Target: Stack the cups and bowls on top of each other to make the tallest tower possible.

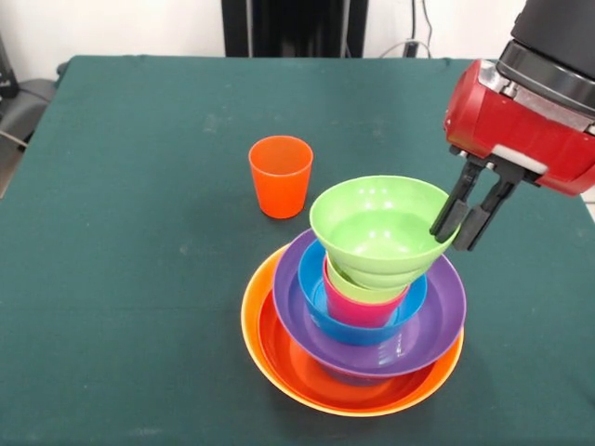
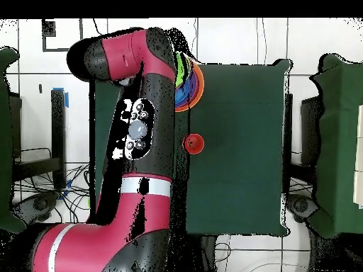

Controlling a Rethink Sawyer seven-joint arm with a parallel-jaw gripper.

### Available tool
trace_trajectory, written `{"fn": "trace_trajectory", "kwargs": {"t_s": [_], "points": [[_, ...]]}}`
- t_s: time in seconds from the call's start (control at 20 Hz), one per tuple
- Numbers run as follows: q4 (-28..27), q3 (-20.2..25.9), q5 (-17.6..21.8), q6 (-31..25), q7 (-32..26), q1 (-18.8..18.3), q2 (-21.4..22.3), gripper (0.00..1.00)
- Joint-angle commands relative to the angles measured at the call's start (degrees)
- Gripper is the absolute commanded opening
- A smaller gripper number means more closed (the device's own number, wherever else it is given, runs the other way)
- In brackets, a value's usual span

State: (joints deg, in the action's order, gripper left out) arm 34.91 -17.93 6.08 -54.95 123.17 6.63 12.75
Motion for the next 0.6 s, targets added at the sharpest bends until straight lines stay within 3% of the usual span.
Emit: {"fn": "trace_trajectory", "kwargs": {"t_s": [0.05,0.6], "points": [[7.14,2.45,-0.49,-0.23,8.04,0.93,0.4,0.0],[7.16,1.76,-0.33,0.03,8.11,1.12,0.14,0.0]]}}
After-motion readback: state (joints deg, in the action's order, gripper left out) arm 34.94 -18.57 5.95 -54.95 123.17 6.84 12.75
